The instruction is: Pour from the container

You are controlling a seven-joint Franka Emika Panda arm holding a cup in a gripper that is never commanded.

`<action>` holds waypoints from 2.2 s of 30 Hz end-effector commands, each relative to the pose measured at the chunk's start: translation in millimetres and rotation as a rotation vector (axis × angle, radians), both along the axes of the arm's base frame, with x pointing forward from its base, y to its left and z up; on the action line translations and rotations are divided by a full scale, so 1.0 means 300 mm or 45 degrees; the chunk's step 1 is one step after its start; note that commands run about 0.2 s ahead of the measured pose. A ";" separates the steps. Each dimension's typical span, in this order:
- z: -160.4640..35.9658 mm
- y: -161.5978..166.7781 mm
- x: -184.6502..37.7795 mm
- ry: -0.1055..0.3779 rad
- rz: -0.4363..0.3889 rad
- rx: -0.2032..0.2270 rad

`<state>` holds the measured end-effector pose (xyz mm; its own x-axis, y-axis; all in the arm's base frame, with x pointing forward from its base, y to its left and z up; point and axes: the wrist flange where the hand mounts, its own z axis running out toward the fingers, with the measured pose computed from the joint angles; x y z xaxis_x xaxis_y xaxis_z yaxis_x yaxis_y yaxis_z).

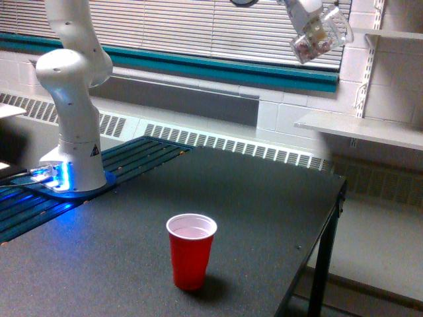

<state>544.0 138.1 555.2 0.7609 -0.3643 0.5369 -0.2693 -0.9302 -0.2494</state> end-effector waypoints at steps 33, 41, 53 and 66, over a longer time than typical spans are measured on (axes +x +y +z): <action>-0.128 -0.284 -0.151 -0.010 -0.286 -0.020; -0.199 -0.398 -0.229 0.024 -0.376 -0.008; -0.278 -0.592 -0.354 0.124 -0.532 -0.027; -0.359 -0.775 -0.461 0.209 -0.667 -0.022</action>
<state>416.7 -76.0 456.4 0.5754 -0.6818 0.4517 -0.6996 -0.6964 -0.1600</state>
